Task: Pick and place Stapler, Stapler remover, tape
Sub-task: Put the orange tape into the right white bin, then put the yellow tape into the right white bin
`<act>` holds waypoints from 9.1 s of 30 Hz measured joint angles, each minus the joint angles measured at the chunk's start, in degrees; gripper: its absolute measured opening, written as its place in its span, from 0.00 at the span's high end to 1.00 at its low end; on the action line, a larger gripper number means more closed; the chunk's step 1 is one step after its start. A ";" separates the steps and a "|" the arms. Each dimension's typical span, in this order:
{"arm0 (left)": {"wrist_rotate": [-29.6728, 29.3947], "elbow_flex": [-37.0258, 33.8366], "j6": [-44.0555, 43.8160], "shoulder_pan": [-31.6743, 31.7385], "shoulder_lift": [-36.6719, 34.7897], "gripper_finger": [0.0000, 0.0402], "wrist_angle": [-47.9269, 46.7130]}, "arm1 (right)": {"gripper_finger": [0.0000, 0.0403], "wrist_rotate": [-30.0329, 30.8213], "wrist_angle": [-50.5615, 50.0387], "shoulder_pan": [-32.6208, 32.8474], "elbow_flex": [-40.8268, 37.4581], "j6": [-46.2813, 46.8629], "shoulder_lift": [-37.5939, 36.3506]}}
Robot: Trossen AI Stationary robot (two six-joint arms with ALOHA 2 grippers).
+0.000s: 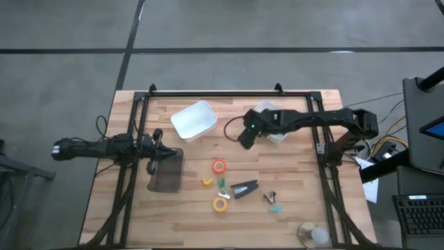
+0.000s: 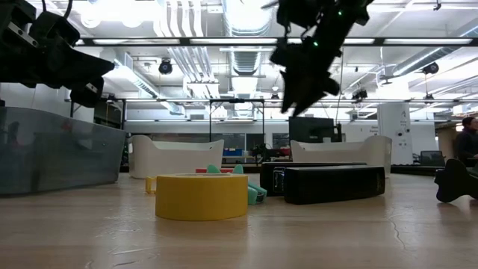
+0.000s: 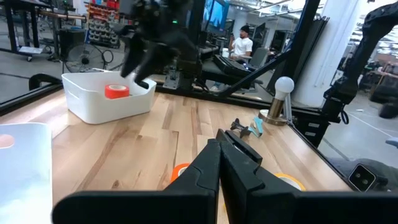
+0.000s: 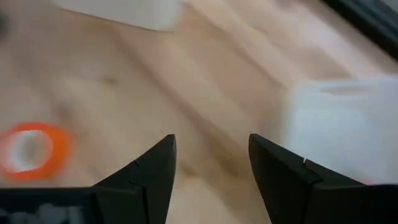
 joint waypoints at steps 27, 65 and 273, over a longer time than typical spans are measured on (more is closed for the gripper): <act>0.01 0.00 0.00 0.01 0.04 0.97 -0.02 | 0.51 -4.69 6.87 9.83 15.69 -8.72 24.52; 0.01 0.00 0.00 0.01 0.07 0.97 -0.04 | 0.52 -9.69 8.66 11.07 16.36 -6.92 28.85; 0.01 0.00 0.00 0.02 0.04 0.97 -0.04 | 0.64 -17.97 15.84 26.13 21.57 -32.22 34.01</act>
